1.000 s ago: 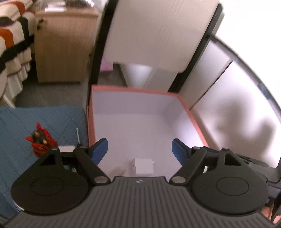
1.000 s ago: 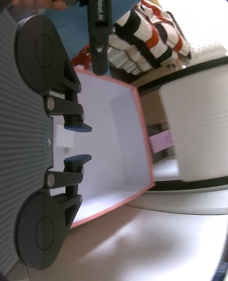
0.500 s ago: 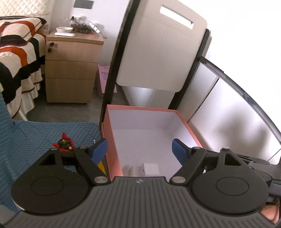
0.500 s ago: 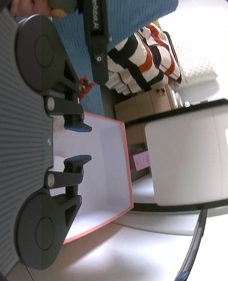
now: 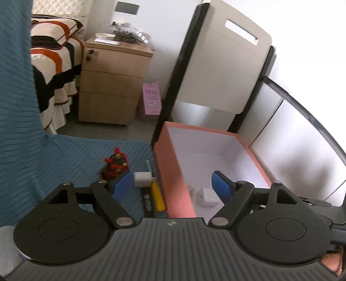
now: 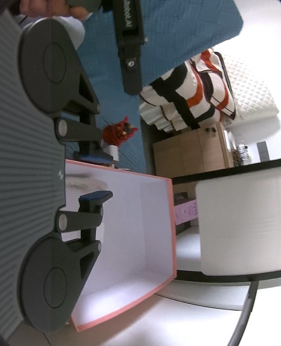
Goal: Organize rigid objects
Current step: 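Withdraw both tools from the box back toward the seat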
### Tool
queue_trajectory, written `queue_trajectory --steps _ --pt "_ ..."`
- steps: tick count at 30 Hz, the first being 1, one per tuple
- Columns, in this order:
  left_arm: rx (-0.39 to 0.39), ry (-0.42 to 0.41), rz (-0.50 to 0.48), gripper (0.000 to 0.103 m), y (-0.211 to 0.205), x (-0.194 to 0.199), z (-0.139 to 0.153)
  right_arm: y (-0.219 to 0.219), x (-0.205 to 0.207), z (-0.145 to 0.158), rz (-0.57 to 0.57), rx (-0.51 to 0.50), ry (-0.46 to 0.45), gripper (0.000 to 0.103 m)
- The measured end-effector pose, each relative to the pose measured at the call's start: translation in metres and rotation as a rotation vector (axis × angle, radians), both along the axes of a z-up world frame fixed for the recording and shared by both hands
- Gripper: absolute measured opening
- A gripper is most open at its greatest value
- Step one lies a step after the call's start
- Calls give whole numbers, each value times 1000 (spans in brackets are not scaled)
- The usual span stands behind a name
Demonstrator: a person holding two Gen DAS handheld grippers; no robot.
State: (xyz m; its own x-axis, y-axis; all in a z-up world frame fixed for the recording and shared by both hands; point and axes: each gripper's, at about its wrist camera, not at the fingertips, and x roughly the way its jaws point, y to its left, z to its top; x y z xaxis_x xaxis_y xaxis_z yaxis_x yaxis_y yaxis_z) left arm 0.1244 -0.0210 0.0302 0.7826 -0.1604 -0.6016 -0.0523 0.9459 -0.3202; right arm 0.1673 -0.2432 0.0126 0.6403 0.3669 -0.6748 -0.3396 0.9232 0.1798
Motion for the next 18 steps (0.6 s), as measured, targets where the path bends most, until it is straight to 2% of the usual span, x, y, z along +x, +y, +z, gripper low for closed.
queue_trajectory --steps 5,12,18 --pt "5 -1 52 84 20 -18 -15 17 -16 -10 29 -25 6 32" --pt "62 -3 95 84 34 -30 -31 38 -33 -28 57 -7 67 33" --pt "50 4 121 84 50 -35 -46 57 -44 -42 77 -9 93 32"
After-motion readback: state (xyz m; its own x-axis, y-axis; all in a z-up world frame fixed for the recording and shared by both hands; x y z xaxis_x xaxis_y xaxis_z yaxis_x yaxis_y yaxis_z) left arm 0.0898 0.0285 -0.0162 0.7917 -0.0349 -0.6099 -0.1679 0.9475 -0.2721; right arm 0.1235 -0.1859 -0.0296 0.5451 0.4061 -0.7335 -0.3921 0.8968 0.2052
